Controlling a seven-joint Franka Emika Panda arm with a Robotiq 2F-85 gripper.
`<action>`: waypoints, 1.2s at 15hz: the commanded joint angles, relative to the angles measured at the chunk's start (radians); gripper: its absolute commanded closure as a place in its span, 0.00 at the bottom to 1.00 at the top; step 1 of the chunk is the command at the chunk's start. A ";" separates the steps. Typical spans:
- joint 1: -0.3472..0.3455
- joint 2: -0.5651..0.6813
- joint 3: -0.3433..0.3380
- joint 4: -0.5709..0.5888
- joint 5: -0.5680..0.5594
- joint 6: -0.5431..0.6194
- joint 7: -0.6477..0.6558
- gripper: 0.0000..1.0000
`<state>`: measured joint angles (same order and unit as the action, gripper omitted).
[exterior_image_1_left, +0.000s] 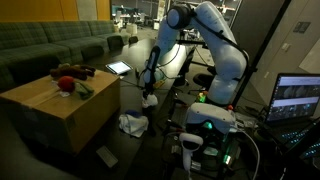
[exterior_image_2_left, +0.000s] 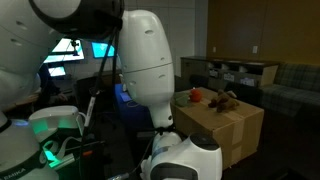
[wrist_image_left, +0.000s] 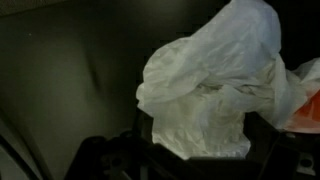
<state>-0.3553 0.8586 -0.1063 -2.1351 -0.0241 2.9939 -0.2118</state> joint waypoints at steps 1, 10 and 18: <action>-0.018 0.058 0.009 0.063 -0.003 0.006 0.014 0.00; 0.013 0.028 0.004 0.057 -0.013 -0.043 0.018 0.80; 0.037 -0.110 -0.005 0.004 -0.016 -0.203 0.007 0.99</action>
<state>-0.3306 0.8424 -0.1029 -2.0837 -0.0254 2.8630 -0.2024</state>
